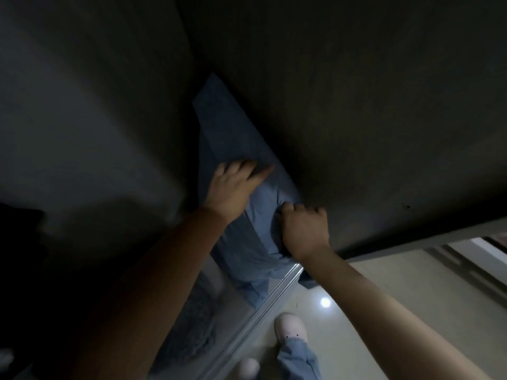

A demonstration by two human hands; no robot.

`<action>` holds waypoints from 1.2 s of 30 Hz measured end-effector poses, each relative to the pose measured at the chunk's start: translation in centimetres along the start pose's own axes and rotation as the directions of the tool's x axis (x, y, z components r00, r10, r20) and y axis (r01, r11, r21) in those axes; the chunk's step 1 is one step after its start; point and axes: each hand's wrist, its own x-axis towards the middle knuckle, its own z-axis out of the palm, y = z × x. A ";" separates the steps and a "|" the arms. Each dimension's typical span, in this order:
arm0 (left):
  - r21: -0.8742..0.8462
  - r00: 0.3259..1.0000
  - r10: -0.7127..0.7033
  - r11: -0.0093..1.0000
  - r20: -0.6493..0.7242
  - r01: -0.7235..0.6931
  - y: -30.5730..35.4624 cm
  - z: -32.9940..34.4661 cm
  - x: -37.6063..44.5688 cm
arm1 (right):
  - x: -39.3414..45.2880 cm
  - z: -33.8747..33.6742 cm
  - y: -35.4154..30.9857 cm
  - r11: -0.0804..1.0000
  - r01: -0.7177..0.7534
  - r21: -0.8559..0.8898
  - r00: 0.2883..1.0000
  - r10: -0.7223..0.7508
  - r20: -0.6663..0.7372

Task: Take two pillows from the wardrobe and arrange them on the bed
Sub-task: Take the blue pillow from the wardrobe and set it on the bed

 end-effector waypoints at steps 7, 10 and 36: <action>0.096 0.943 0.322 0.939 0.083 -0.330 1.2 -2.7 -3.2 | -8.0 -1.1 -1.3 0.991 0.132 0.038 0.975 -0.123 -0.183; 0.127 0.872 0.440 0.873 0.214 -0.471 3.0 -2.5 -6.0 | -13.5 -1.6 -2.2 0.990 0.136 0.029 0.982 -0.130 -0.138; -0.043 0.506 0.814 0.517 -0.284 -0.855 43.4 -12.1 -0.7 | -34.9 -19.1 32.0 0.956 -0.264 -0.131 0.832 0.157 -0.532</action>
